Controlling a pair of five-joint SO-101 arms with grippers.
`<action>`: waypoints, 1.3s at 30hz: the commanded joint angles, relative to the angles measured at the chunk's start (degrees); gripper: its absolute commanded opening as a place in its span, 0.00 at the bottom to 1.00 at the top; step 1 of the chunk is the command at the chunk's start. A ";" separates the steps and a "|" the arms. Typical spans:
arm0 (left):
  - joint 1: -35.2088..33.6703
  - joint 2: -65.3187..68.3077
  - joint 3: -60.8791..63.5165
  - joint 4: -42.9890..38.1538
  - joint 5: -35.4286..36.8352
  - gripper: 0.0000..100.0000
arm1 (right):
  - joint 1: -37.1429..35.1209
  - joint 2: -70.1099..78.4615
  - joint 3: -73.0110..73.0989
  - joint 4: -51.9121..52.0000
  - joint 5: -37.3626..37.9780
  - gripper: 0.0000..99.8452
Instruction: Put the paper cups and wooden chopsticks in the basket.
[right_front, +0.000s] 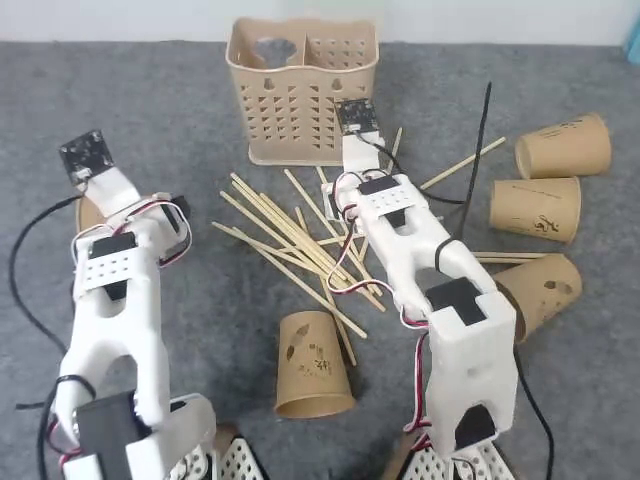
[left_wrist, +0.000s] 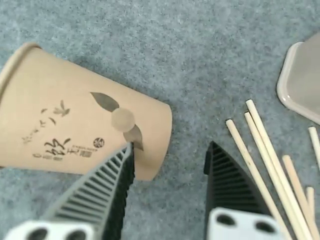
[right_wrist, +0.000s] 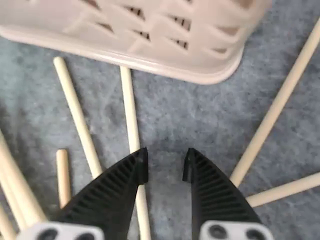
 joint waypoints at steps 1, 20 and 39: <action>0.44 0.53 -0.66 -1.05 0.53 0.22 | -1.98 -0.84 -2.81 0.75 4.92 0.11; 0.26 0.53 -0.57 -1.05 0.44 0.22 | -9.98 -2.24 -2.55 13.93 17.76 0.01; 0.44 0.53 -0.57 -1.14 0.35 0.22 | -10.07 -11.21 -0.53 19.03 9.58 0.16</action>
